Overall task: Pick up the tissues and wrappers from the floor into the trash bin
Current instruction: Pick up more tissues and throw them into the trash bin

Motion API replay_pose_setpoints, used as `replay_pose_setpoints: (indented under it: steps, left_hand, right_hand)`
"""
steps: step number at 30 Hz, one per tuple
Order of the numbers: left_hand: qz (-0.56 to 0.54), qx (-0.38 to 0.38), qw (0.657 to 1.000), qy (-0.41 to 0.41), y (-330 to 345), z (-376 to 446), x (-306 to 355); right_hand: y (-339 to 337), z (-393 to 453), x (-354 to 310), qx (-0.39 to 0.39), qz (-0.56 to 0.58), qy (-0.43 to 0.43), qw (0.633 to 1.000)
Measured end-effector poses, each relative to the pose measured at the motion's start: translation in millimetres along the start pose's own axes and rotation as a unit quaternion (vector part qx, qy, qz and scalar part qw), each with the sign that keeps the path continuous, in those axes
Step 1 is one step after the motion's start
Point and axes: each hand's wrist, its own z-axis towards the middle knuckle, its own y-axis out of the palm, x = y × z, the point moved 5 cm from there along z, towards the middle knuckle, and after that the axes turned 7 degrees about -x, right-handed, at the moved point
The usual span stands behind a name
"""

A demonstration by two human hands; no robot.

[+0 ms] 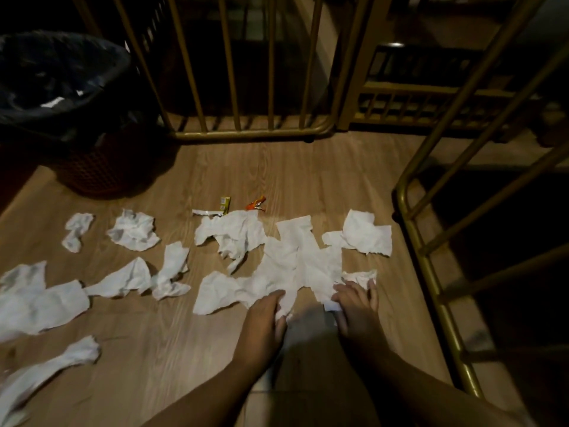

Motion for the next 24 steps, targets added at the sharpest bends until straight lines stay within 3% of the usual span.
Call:
replay_pose_setpoints:
  steps: [3,7,10,13,15,18,21,24]
  left_hand:
    - [0.005,0.008,1.000,0.013,-5.4,-9.6,1.6]
    - [-0.028,0.021,0.999,-0.023,-12.0,-18.7,-1.4]
    - [-0.112,0.047,0.992,-0.012,-19.2,-14.5,-1.3]
    - [-0.111,0.109,0.988,0.025,-35.7,-7.2,4.4]
    - [-0.122,0.159,0.979,0.034,-50.0,-1.8,8.9]
    - [-0.153,0.212,0.965,0.023,-66.0,8.7,11.0]
    - [-0.156,0.202,0.967,0.005,-69.3,23.6,4.2]
    - [-0.124,0.136,0.983,0.005,-55.4,36.9,0.7]
  right_hand:
    - [-3.8,6.4,-8.1,0.042,0.033,-0.001,0.999]
    - [-7.5,17.1,-19.3,0.046,0.195,0.055,0.978]
    - [-17.0,26.8,-34.1,0.104,0.191,-0.017,0.976]
    - [-36.3,40.2,-38.6,0.181,0.228,0.019,0.956]
    - [-46.7,49.1,-40.5,0.186,0.303,0.055,0.933]
    - [-56.6,59.8,-38.8,0.207,0.356,0.040,0.910]
    - [-52.0,72.6,-40.2,0.204,0.382,0.083,0.897]
    - [-39.1,80.9,-45.8,0.170,0.320,0.078,0.929]
